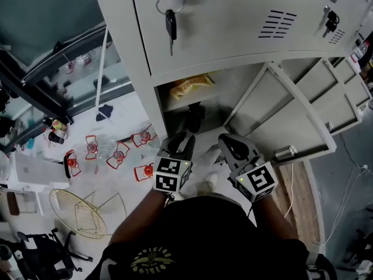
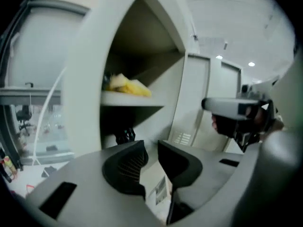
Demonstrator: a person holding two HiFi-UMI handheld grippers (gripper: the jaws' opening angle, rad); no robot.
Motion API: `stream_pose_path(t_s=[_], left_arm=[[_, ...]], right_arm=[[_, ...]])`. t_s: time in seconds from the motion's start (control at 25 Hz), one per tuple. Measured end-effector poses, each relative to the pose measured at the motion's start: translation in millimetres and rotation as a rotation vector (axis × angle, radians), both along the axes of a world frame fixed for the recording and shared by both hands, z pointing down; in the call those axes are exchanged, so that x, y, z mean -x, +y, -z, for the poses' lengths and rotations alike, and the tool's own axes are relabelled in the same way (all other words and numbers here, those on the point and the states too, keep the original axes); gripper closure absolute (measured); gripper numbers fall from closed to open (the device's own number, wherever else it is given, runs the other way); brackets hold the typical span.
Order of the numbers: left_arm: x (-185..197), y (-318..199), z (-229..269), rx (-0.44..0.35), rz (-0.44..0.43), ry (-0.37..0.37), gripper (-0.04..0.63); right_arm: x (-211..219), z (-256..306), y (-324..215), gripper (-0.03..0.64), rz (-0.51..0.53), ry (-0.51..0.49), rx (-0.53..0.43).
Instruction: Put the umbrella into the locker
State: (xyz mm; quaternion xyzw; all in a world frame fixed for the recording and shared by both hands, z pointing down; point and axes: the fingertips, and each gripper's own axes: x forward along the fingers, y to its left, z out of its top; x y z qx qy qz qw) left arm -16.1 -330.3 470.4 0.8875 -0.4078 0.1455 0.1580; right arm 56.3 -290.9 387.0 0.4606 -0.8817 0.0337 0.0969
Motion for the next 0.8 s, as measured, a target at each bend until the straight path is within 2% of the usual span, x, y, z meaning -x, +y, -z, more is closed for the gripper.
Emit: stream_pose_path(t_s=[0.2, 0.52, 0.6, 0.8], left_arm=[[43.1, 10.4, 67.1, -0.207, 0.076, 0.006, 0.547], [107.5, 42.7, 159.2, -0.454, 0.178, 0.028, 0.572], [116.1, 47.3, 173.2, -0.479, 0.181, 0.048, 0.572], [130.1, 49.1, 169.5, -0.45, 0.179, 0.065, 0.572]], right_arm=[[7.3, 19.5, 8.0, 0.588, -0.002, 0.012, -0.077], [8.1, 62.5, 26.1, 0.589, -0.071, 0.042, -0.16], [5.6, 70.3, 32.0, 0.589, -0.096, 0.038, -0.172], [1.7, 55.4, 37.0, 0.589, -0.129, 0.064, -0.136]])
